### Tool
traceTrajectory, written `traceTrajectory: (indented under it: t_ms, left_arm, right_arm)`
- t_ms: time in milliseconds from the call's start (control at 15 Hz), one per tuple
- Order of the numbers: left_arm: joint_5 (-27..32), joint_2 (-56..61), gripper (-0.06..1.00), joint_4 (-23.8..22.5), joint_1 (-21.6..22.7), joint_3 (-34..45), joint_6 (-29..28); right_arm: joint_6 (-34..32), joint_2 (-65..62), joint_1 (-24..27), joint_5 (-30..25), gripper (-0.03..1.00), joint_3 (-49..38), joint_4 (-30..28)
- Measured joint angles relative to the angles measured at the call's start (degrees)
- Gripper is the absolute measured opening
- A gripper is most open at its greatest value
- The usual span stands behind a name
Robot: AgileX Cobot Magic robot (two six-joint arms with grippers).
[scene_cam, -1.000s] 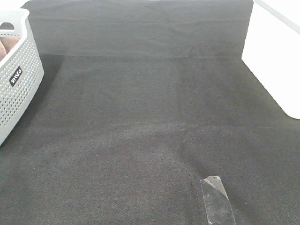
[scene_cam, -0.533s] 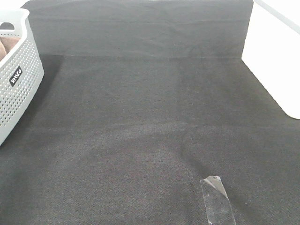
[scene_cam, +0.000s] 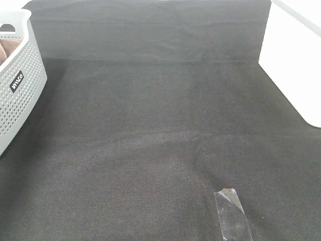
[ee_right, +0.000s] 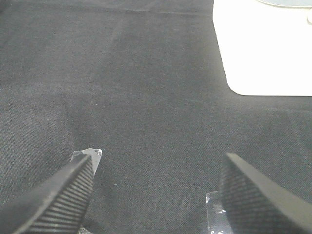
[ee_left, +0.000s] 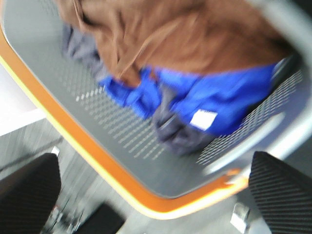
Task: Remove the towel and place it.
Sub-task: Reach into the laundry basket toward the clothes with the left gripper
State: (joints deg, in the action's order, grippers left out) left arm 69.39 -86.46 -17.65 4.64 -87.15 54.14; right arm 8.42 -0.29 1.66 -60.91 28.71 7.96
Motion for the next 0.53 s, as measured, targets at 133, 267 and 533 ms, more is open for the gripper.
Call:
traceTrajectory:
  t_ms: [133, 267, 533]
  left_arm:
    - [-0.2, -8.8, 0.99, -5.4, 1.6, -4.5, 1.7]
    - [-2.1, -18.1, 0.99, -7.2, 2.2, -9.3, 5.4]
    - [-5.6, -31.4, 0.99, -7.3, 2.2, -14.5, 8.1]
  right_arm:
    - [0.0, 0.0, 0.0, 0.0, 0.67, 0.0, 0.0]
    - [0.0, 0.0, 0.0, 0.0, 0.67, 0.0, 0.0]
    - [0.0, 0.0, 0.0, 0.0, 0.67, 0.0, 0.0]
